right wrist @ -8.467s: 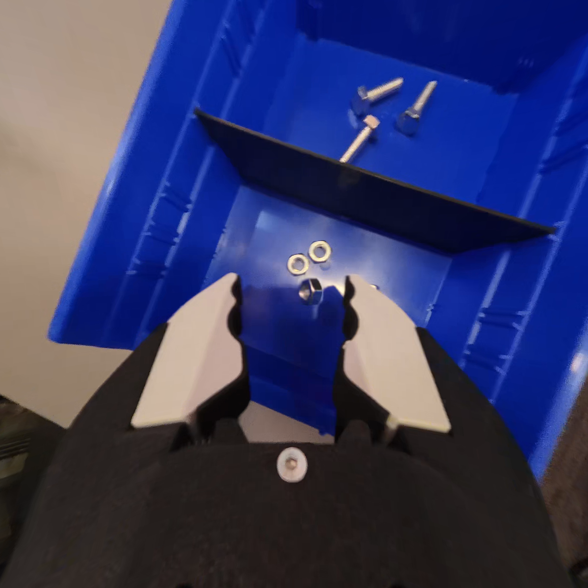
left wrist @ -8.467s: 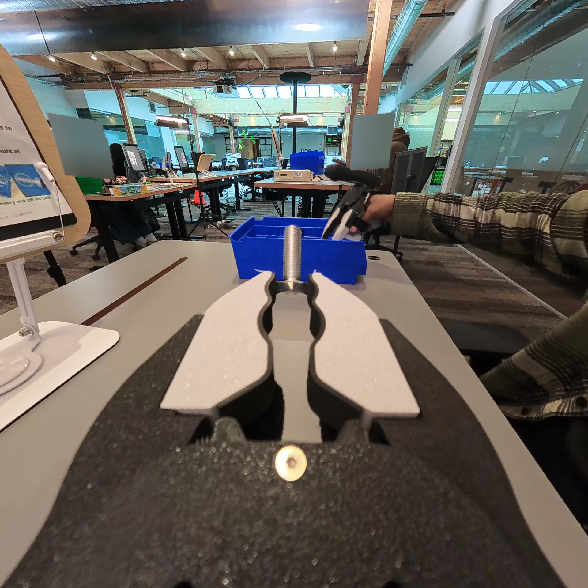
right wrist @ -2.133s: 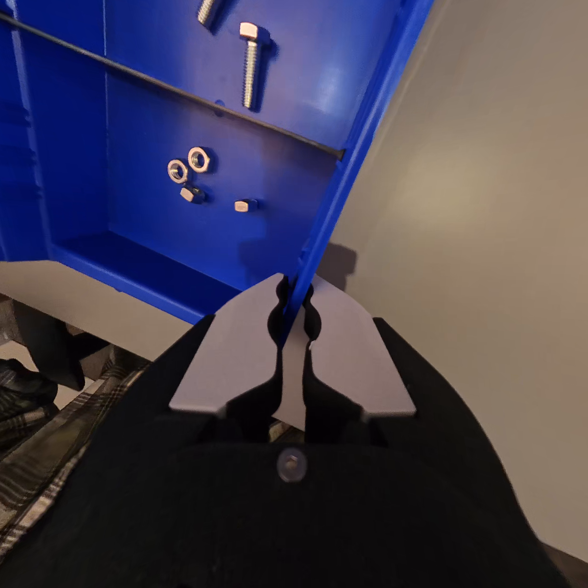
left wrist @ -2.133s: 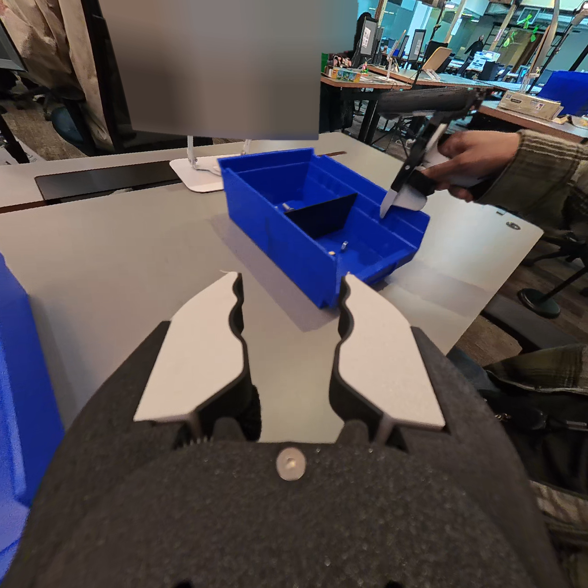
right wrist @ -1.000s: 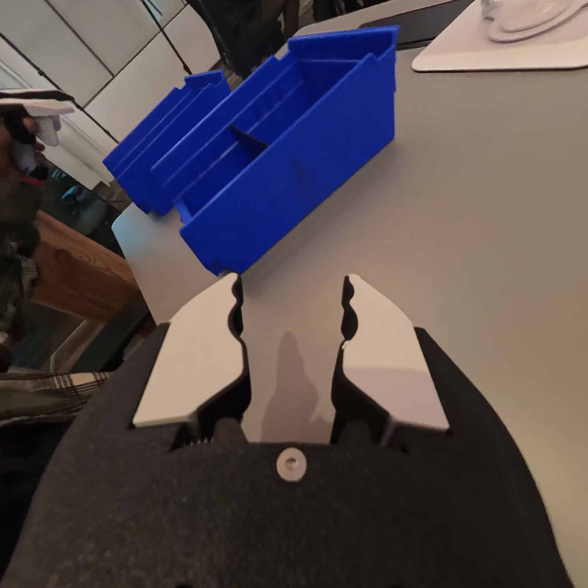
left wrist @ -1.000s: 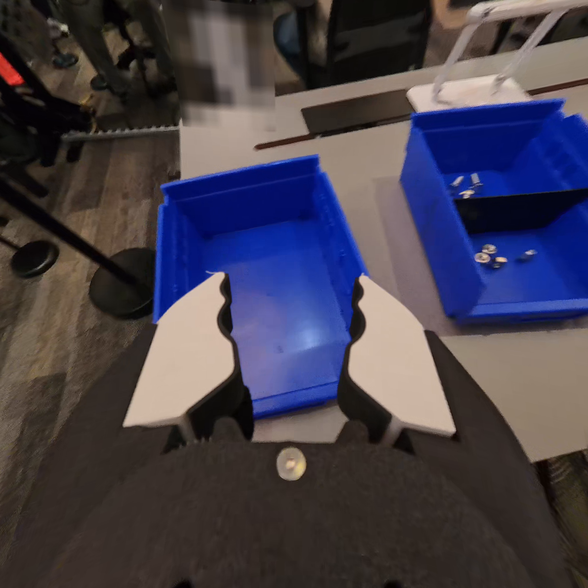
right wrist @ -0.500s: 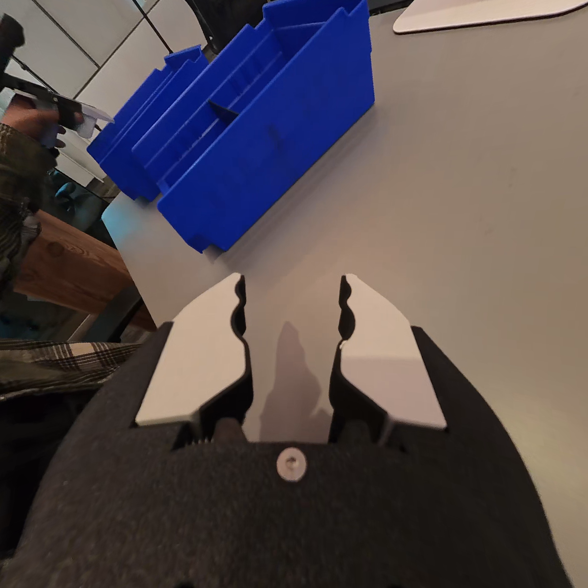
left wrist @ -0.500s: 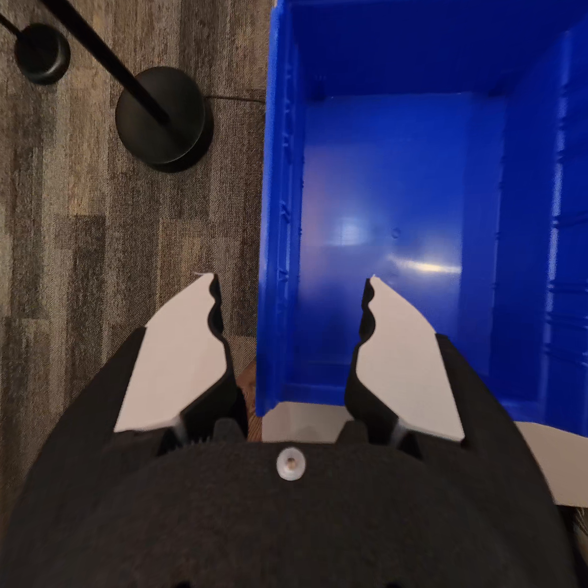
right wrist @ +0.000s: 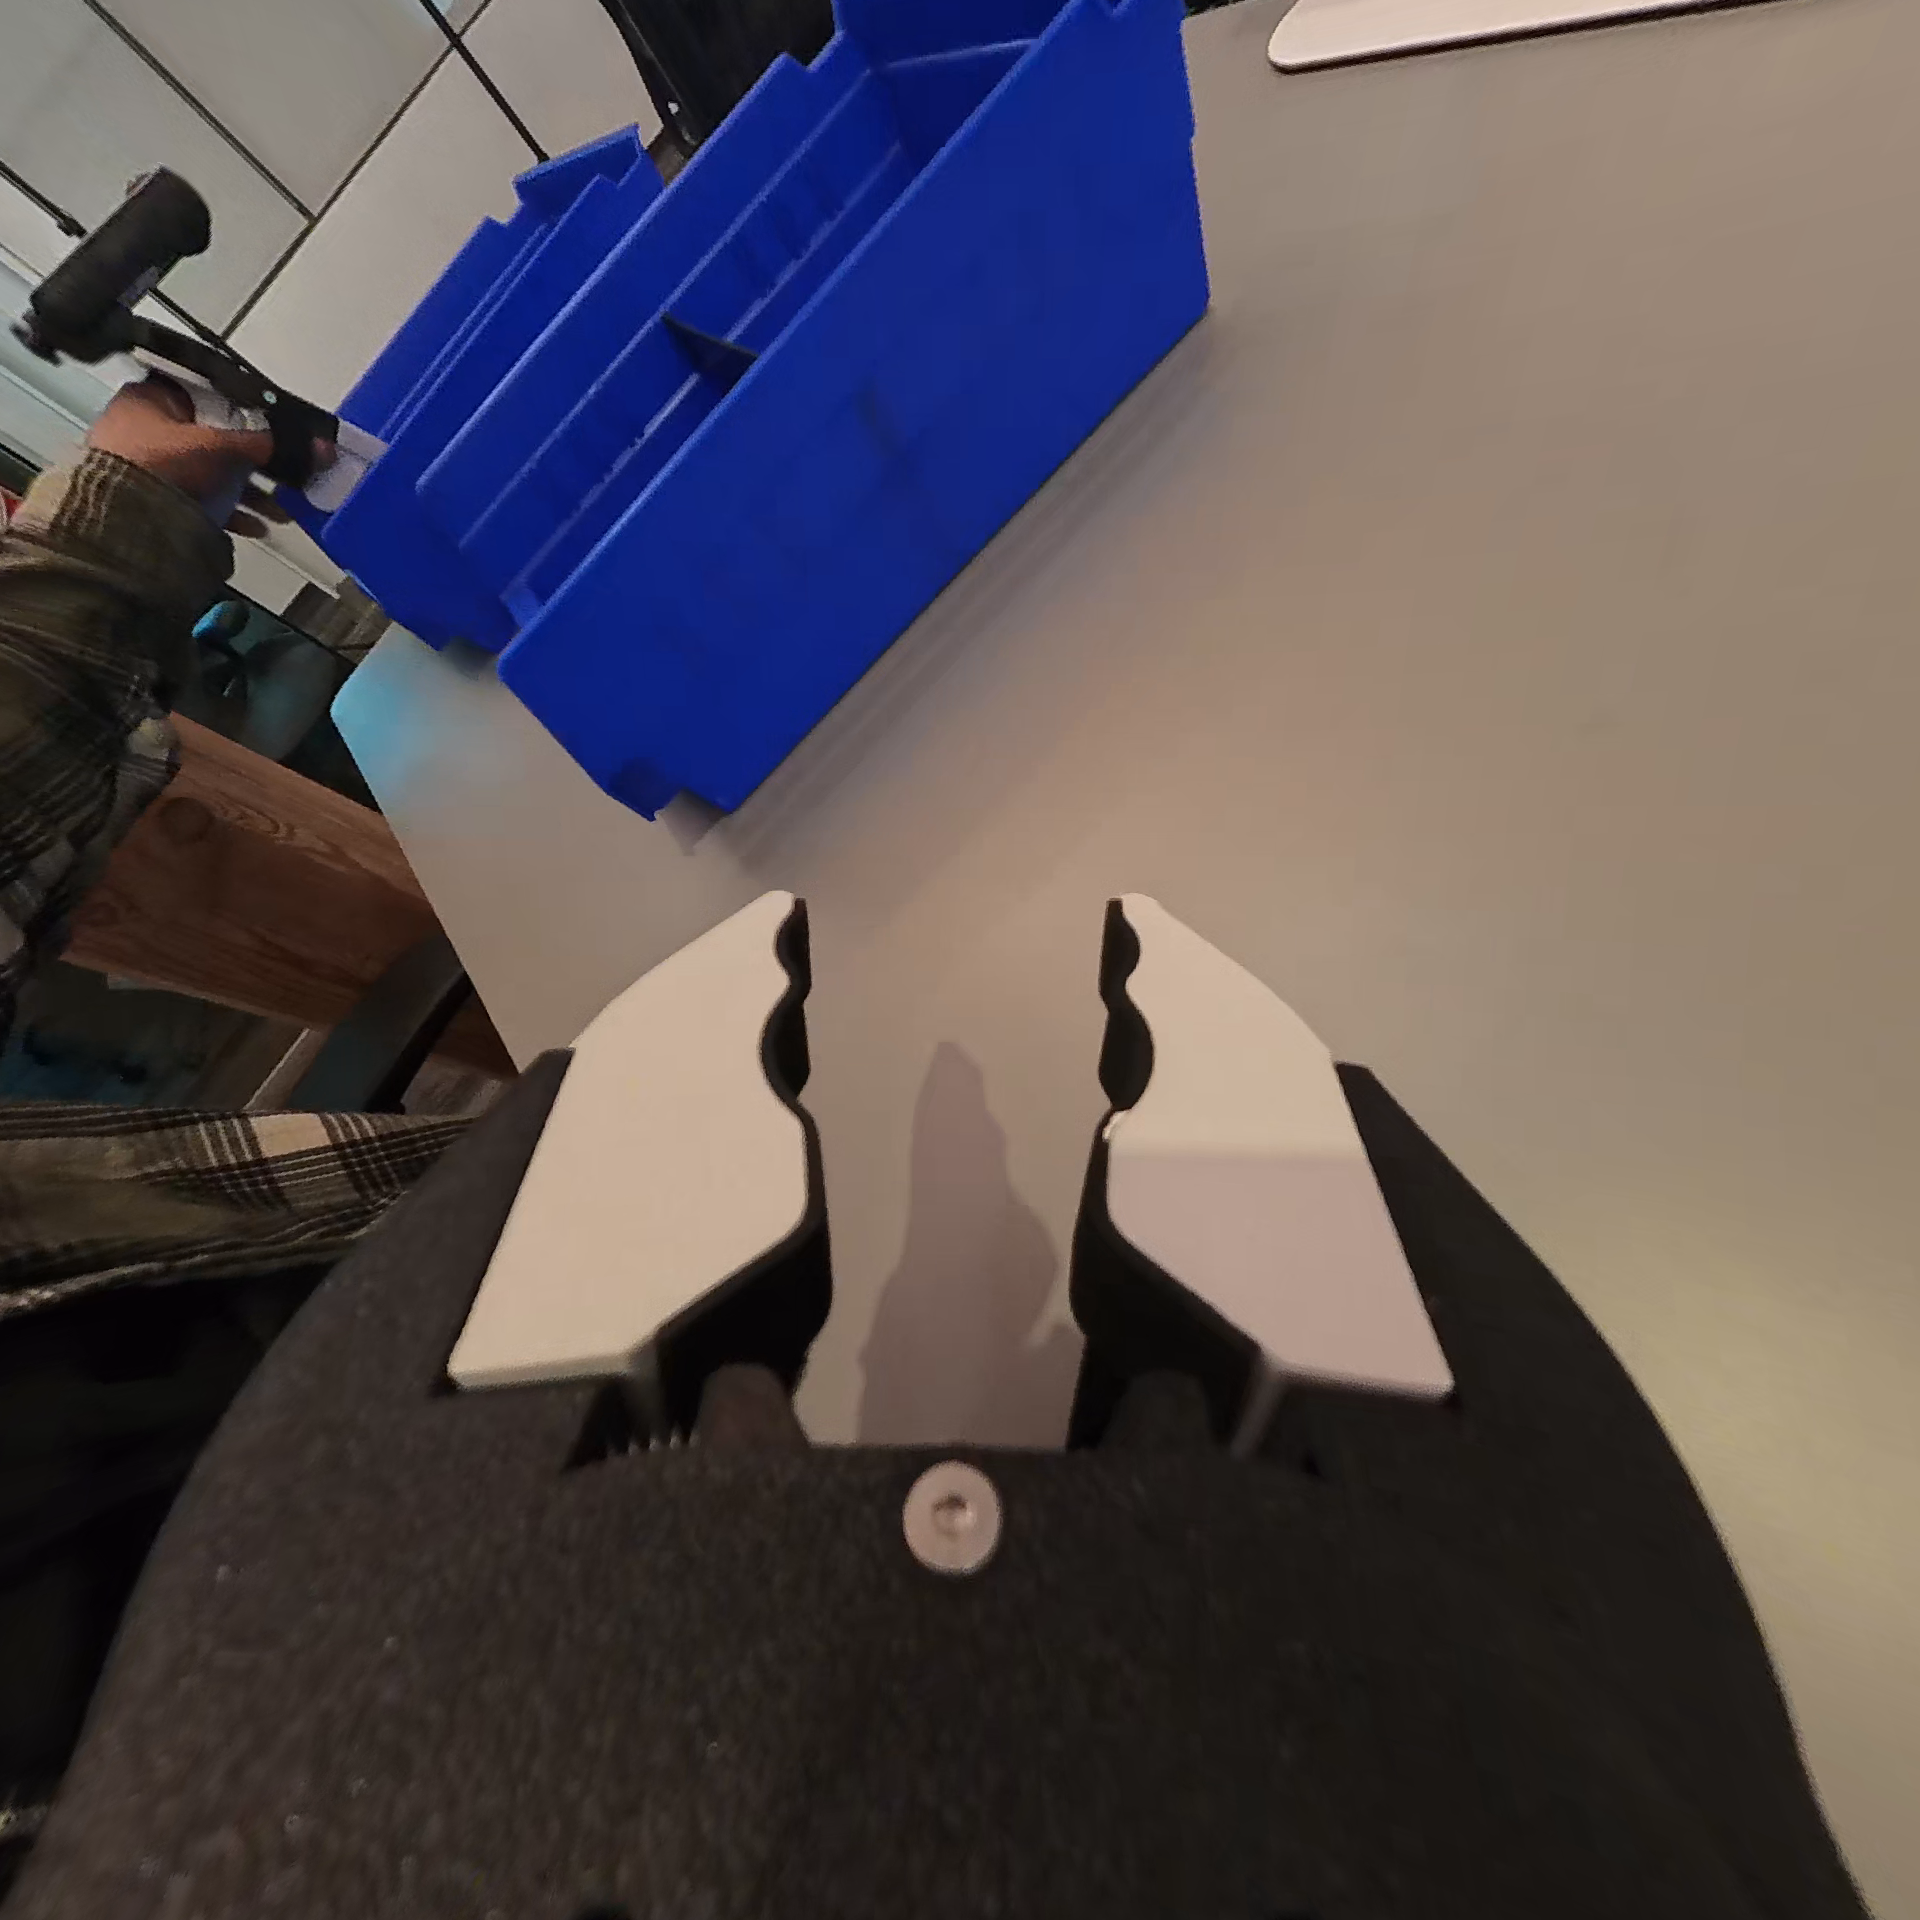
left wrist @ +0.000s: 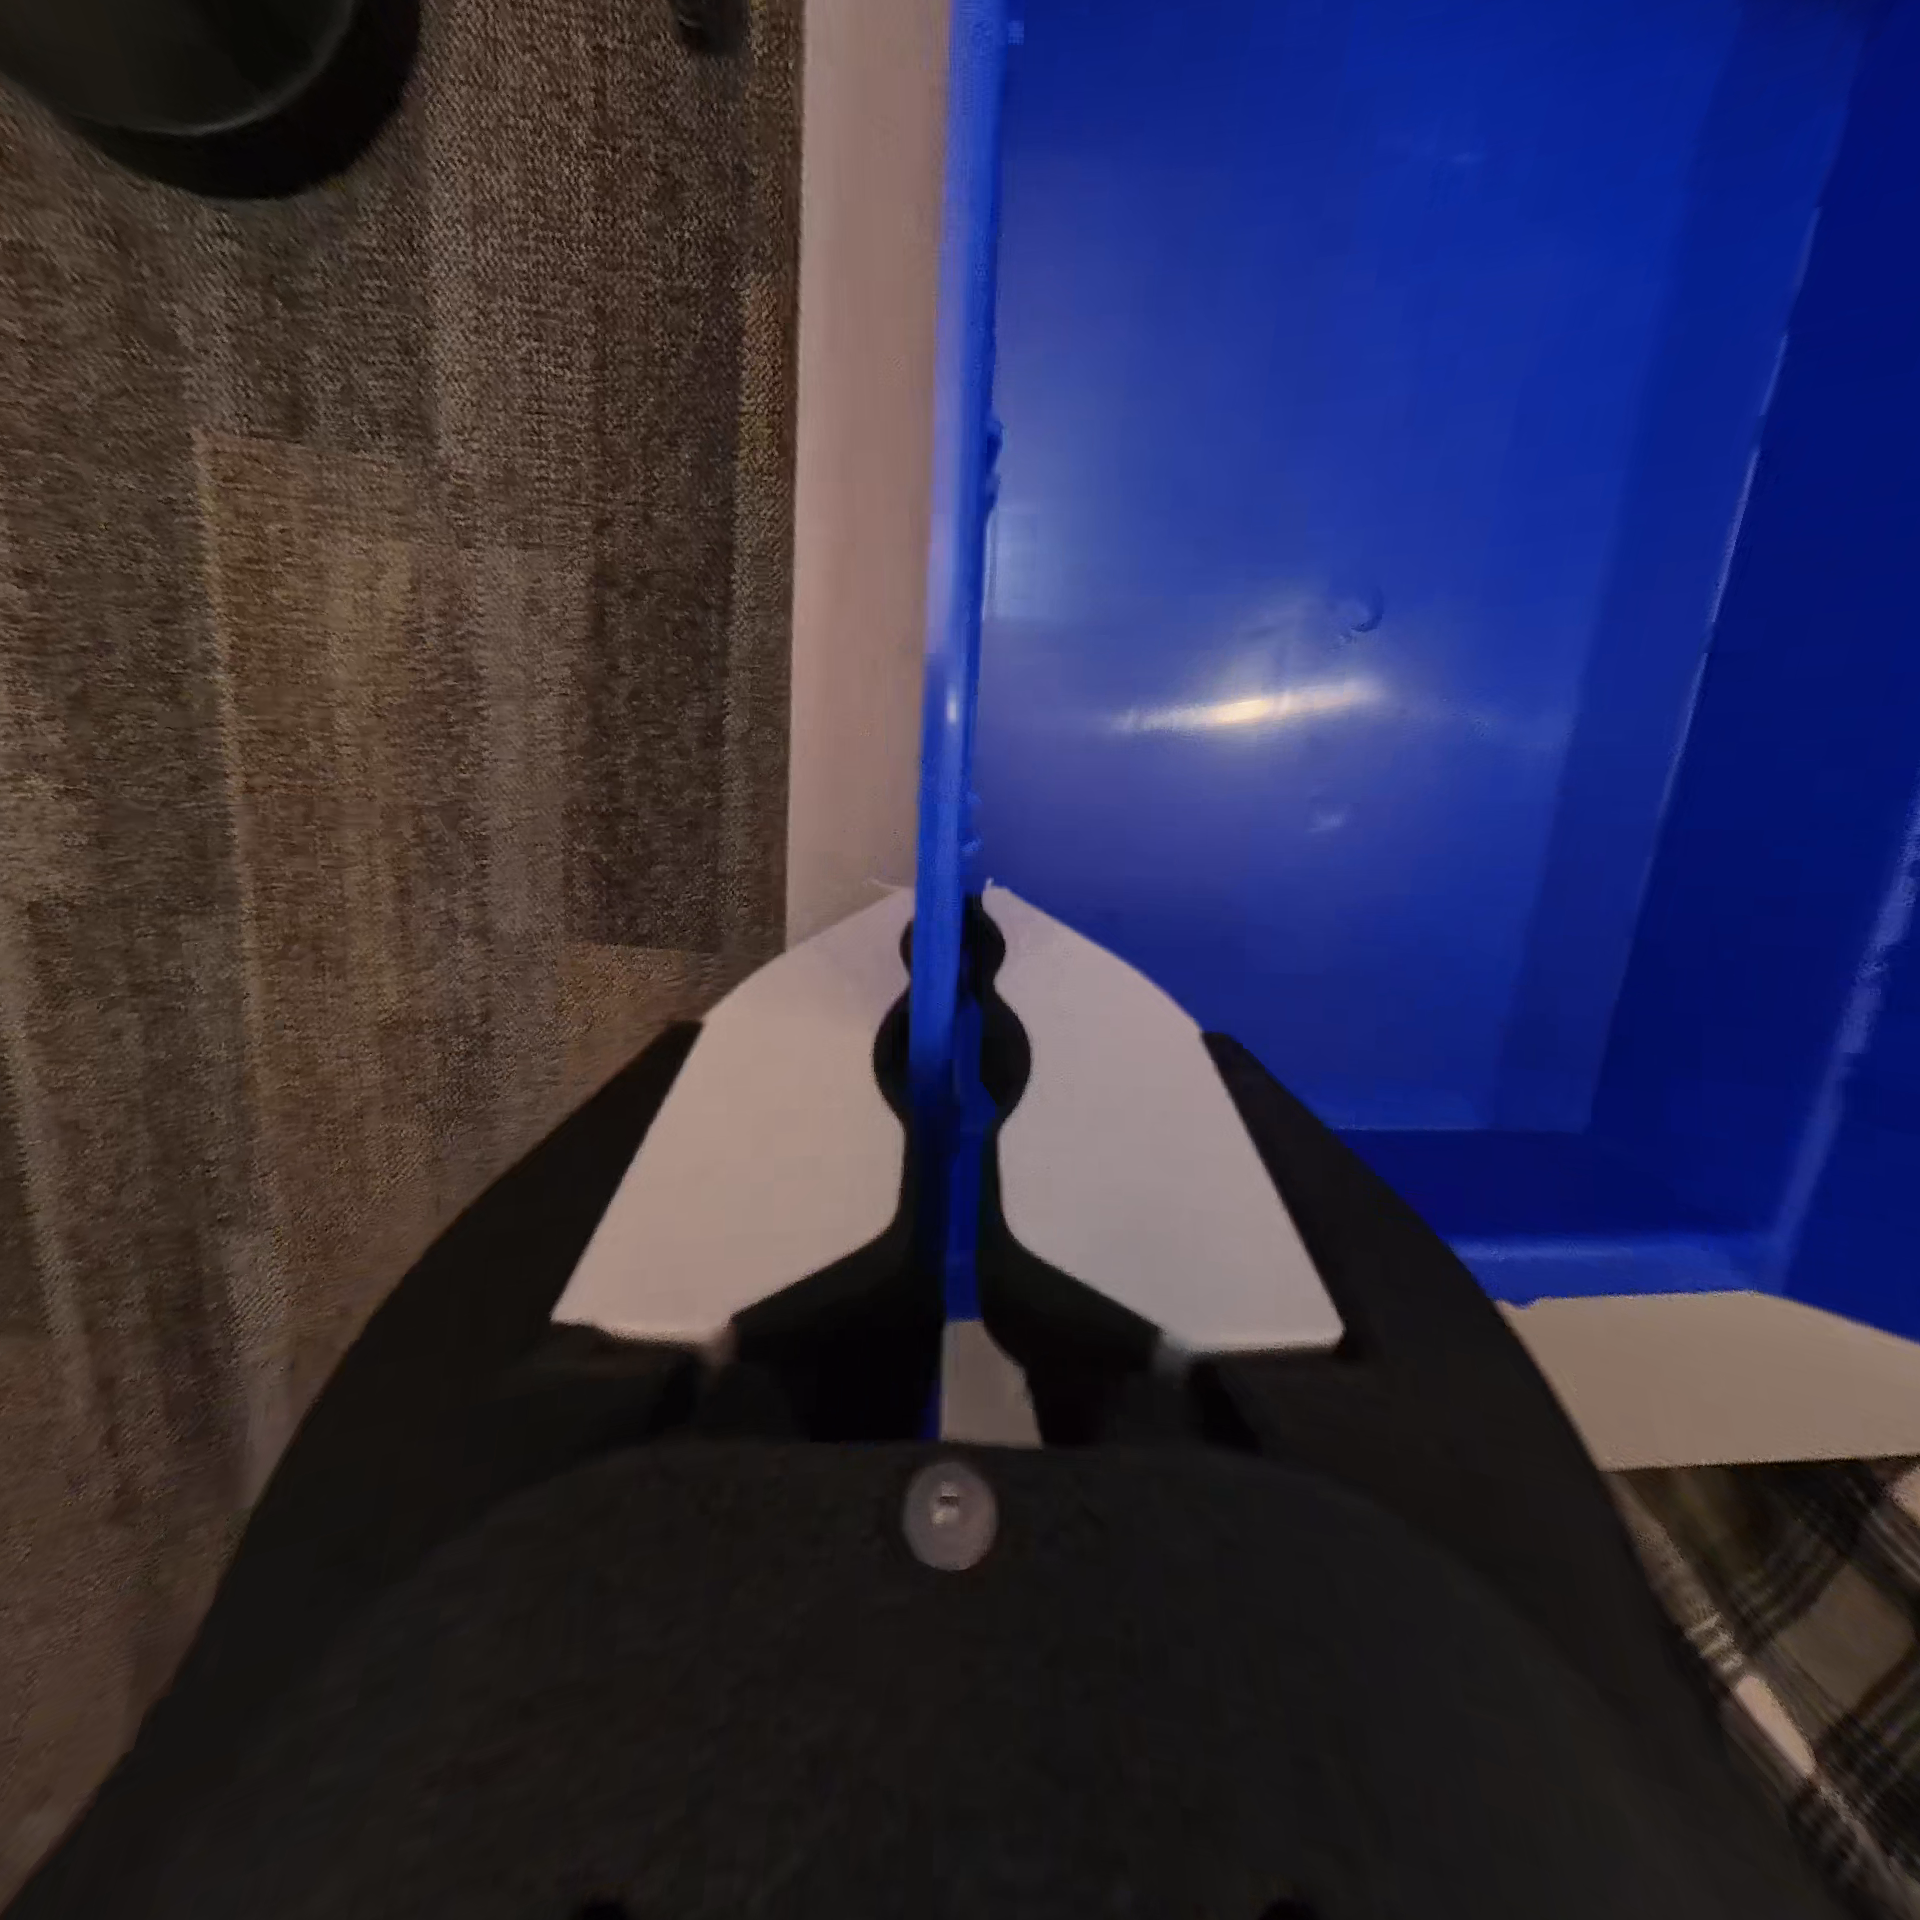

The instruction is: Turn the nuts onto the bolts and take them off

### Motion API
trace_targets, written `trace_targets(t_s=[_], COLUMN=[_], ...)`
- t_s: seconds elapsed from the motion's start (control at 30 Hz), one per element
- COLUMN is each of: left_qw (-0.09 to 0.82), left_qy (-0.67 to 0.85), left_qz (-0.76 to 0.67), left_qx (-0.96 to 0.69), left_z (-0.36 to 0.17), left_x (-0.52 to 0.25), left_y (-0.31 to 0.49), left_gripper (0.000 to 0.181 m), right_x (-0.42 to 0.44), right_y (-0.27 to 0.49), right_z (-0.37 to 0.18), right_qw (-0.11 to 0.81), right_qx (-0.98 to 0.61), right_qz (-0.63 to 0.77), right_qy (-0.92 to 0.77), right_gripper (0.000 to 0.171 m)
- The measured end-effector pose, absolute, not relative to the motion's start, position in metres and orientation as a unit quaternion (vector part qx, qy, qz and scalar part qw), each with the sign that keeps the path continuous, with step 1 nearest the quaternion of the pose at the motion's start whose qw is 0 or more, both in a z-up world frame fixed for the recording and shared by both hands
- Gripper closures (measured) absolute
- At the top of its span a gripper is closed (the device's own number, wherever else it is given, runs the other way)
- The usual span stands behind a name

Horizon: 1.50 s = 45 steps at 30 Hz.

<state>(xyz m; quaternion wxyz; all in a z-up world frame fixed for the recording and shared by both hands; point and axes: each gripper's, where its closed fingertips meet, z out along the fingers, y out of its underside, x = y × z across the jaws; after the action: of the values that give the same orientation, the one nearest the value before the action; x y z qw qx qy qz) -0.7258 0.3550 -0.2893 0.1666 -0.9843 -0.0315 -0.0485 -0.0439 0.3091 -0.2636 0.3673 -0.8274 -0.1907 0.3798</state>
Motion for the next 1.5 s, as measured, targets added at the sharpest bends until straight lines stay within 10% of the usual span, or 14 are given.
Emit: trace_targets(t_s=[0.8, 1.5], left_qw=[0.258, 0.275], left_qy=[-0.12, 0.243], left_qz=[-0.119, -0.185], left_qx=[-0.951, -0.912], left_z=[-0.204, -0.104], left_x=[-0.693, -0.279], left_y=[0.362, 0.478], left_gripper=[0.176, 0.174], right_x=[-0.032, 0.018], right_y=[0.296, 0.275], right_z=[-0.258, -0.237], right_qw=[0.36, 0.391], right_qx=[-0.816, -0.826], right_qz=[0.419, 0.383], right_qy=[-0.17, -0.132], right_gripper=[0.124, 0.124])
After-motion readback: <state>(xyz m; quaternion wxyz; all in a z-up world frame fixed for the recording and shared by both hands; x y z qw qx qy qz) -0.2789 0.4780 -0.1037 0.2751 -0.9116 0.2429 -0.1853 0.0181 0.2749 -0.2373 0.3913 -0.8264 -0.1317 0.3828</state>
